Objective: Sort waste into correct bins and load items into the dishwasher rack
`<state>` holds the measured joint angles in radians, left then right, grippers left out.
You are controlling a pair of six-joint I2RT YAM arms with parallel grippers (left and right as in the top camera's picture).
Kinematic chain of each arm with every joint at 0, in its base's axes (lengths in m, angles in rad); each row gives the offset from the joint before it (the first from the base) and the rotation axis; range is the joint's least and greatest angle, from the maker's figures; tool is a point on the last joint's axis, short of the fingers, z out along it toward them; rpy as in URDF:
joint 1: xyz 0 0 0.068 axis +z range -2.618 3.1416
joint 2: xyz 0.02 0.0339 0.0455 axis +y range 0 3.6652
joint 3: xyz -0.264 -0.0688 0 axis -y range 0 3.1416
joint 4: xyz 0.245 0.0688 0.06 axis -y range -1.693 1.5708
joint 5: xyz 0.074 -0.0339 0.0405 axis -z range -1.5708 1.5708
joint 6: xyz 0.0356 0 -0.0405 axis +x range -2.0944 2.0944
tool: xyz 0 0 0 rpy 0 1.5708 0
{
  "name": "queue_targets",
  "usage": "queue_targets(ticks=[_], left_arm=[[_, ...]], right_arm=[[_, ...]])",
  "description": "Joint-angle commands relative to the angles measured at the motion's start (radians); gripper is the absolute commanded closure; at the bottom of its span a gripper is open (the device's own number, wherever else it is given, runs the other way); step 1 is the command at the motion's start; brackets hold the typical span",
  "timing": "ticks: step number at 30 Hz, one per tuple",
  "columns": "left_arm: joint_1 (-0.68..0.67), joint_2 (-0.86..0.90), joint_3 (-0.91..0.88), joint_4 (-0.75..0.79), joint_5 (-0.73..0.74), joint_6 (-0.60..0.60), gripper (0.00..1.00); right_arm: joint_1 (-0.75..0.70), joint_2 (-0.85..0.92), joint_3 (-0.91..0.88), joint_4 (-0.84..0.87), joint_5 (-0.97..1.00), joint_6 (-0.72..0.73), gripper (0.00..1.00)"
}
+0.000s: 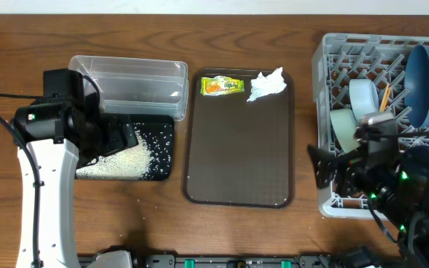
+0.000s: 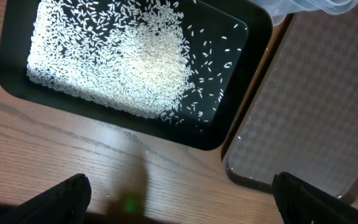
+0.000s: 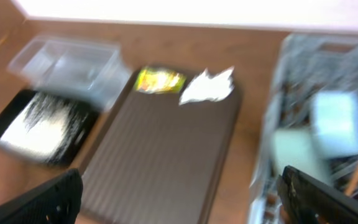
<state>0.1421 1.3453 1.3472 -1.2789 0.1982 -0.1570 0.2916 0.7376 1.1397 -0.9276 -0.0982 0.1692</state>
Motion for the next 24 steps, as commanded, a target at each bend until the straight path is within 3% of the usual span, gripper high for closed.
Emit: queue_targets(ticks=[1, 8, 17, 24], left_arm=[[0.003, -0.010, 0.012, -0.004, -0.012, -0.001, 0.04], [0.003, -0.010, 0.012, -0.004, -0.012, -0.002, 0.04], [0.003, -0.010, 0.012, -0.004, -0.012, -0.001, 0.04], [0.003, -0.010, 0.012, -0.004, -0.012, -0.002, 0.04]], right_arm=[[-0.076, -0.089, -0.090, 0.108, 0.137, -0.021, 0.01], [-0.220, -0.354, -0.440, 0.426, 0.056, -0.021, 0.01], [-0.248, -0.736, -0.807, 0.522, 0.095, -0.021, 0.01], [-0.259, -0.733, -1.013, 0.783, 0.095, -0.021, 0.01]])
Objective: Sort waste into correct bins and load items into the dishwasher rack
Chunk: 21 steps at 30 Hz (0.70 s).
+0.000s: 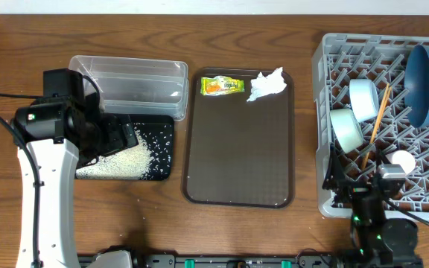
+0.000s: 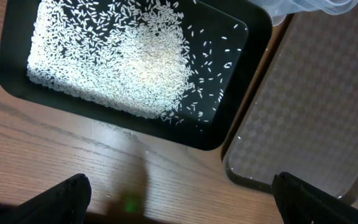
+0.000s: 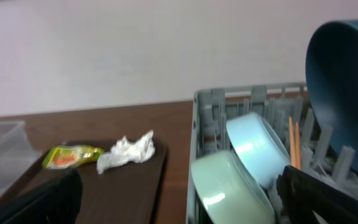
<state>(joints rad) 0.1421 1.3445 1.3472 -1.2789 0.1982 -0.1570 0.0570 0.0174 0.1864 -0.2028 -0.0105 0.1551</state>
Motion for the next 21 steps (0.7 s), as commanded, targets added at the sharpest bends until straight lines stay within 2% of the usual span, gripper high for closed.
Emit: queue_targets(ticks=[1, 4, 16, 21], left_arm=[[0.003, -0.009, 0.012, -0.004, -0.012, -0.002, 0.04], [0.003, -0.009, 0.012, -0.004, -0.012, -0.001, 0.04], [0.003, -0.009, 0.012, -0.003, -0.012, -0.002, 0.04], [0.003, -0.009, 0.012, -0.003, -0.012, -0.002, 0.04]], right_arm=[[-0.024, -0.013, -0.093, 0.111, 0.009, -0.007, 0.01], [-0.024, -0.013, -0.185, 0.251, 0.015, -0.007, 0.01], [-0.024, -0.013, -0.181, 0.126, 0.032, -0.007, 0.01], [-0.024, -0.010, -0.181, 0.130, 0.032, -0.007, 0.01]])
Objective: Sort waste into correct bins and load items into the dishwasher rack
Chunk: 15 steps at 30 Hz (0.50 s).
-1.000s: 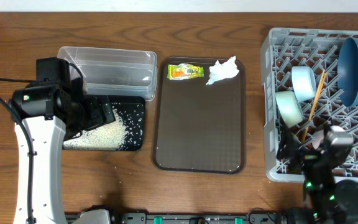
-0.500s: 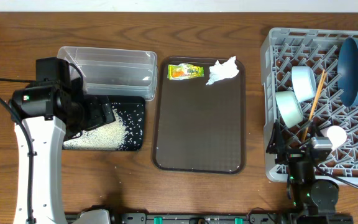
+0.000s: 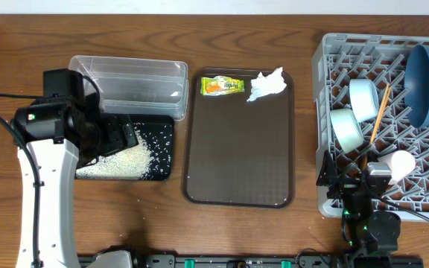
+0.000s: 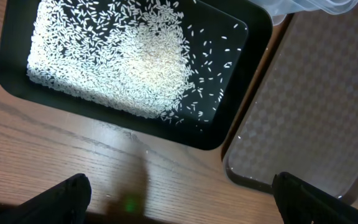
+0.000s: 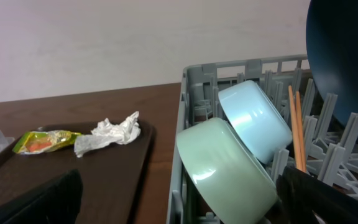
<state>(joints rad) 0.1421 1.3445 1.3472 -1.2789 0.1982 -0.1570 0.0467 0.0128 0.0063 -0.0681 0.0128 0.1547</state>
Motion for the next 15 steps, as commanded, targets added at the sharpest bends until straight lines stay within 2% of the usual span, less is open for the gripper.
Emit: queue_targets(ticks=[1, 11, 15], left_arm=[[0.003, -0.009, 0.012, -0.004, -0.012, -0.002, 0.04], [0.003, -0.009, 0.012, -0.004, -0.012, -0.002, 0.04], [0.003, -0.009, 0.012, 0.005, 0.082, -0.107, 0.04]], right_arm=[[-0.014, -0.005, -0.001, -0.004, 0.009, -0.006, 0.01], [-0.014, -0.005, -0.001, -0.004, 0.009, -0.006, 0.01], [-0.014, -0.005, -0.001, -0.004, 0.009, -0.006, 0.01]])
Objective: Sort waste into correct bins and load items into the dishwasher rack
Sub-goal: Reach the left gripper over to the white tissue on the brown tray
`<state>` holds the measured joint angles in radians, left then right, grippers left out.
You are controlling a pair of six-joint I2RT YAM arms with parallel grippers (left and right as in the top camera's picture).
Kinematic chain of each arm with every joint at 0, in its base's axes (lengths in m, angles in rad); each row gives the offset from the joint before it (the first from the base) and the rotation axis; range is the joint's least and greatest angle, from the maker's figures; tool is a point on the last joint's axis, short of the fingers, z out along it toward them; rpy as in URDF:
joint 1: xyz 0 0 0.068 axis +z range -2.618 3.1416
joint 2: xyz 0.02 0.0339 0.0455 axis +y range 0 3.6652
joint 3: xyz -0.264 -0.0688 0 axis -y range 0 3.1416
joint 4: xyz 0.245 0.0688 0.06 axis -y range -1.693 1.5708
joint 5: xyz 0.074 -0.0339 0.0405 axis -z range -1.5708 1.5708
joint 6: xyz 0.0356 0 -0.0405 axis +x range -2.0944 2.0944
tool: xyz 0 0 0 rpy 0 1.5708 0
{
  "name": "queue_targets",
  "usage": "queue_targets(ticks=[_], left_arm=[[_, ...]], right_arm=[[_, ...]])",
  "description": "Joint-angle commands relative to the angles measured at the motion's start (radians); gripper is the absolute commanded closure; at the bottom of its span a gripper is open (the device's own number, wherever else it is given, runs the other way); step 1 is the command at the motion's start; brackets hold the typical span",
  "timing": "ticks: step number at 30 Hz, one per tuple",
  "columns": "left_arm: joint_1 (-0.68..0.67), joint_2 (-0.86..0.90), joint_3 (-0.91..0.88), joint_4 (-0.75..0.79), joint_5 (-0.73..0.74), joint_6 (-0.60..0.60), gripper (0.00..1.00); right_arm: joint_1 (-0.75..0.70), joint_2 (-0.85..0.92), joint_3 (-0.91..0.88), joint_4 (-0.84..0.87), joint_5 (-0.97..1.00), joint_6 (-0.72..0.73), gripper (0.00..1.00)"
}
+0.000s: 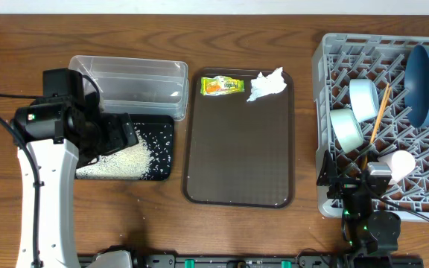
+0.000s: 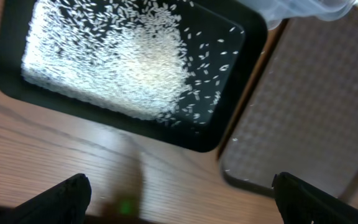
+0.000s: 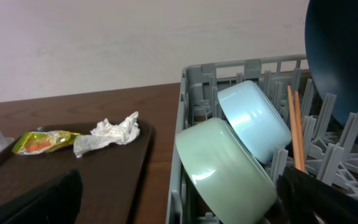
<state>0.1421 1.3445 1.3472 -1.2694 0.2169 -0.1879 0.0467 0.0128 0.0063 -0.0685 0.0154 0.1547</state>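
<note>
On the brown tray (image 1: 237, 141), at its far end, lie a yellow-green wrapper (image 1: 222, 85) and a crumpled white tissue (image 1: 267, 84); both also show as the wrapper (image 3: 39, 142) and tissue (image 3: 107, 134). The grey dishwasher rack (image 1: 325, 89) holds a green cup (image 3: 225, 171), a light blue cup (image 3: 253, 121), chopsticks (image 3: 297, 130) and a dark blue bowl (image 3: 347, 56). My left gripper (image 2: 182, 194) hangs open and empty over the front edge of the black tray of rice (image 2: 17, 81). My right gripper (image 3: 179, 199) is open and empty, low beside the rack's front left corner.
A clear plastic bin (image 1: 129, 85) stands behind the black rice tray (image 1: 166, 149). Stray rice grains lie on the brown tray's edge (image 2: 235, 140). A white round item (image 1: 402, 161) sits in the rack's front. The left arm (image 1: 47, 193) reaches in from the front left.
My left gripper has shifted slightly, so the rice tray sits a little further left in its blurred view. The right arm and all objects are unchanged.
First my right gripper was raised above the rack's front corner, its view blurred and looking down on the brown tray. Then it was low at the table's front by the rack, and it has stayed there, open. My left gripper stayed open over the rice tray.
</note>
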Motion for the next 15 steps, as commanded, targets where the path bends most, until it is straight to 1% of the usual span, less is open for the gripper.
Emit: queue_targets(ticks=[1, 4, 5, 8, 11, 12, 15], left_arm=[[0.003, -0.009, 0.012, -0.015, 0.085, -0.080, 0.04], [-0.010, 0.003, 0.010, 0.119, 0.196, -0.062, 0.04], [-0.034, 0.020, 0.010, 0.192, 0.251, -0.020, 0.04], [-0.117, 0.073, 0.010, 0.313, 0.315, 0.027, 0.04], [-0.244, 0.149, 0.011, 0.414, 0.313, 0.084, 0.04], [-0.288, 0.176, 0.013, 0.447, 0.295, 0.083, 0.04], [-0.437, 0.262, 0.021, 0.543, 0.143, 0.097, 0.05]], right_arm=[[-0.014, -0.005, -0.001, -0.004, 0.006, -0.006, 0.01], [-0.014, -0.005, -0.001, -0.004, 0.006, -0.006, 0.01], [-0.014, -0.005, -0.001, -0.004, 0.006, -0.006, 0.01], [-0.014, -0.005, -0.001, -0.004, 0.006, -0.006, 0.01], [-0.014, -0.005, -0.001, -0.004, 0.006, -0.006, 0.01], [-0.014, -0.005, -0.001, -0.004, 0.006, -0.006, 0.01], [-0.014, -0.005, -0.001, -0.004, 0.006, -0.006, 0.01]])
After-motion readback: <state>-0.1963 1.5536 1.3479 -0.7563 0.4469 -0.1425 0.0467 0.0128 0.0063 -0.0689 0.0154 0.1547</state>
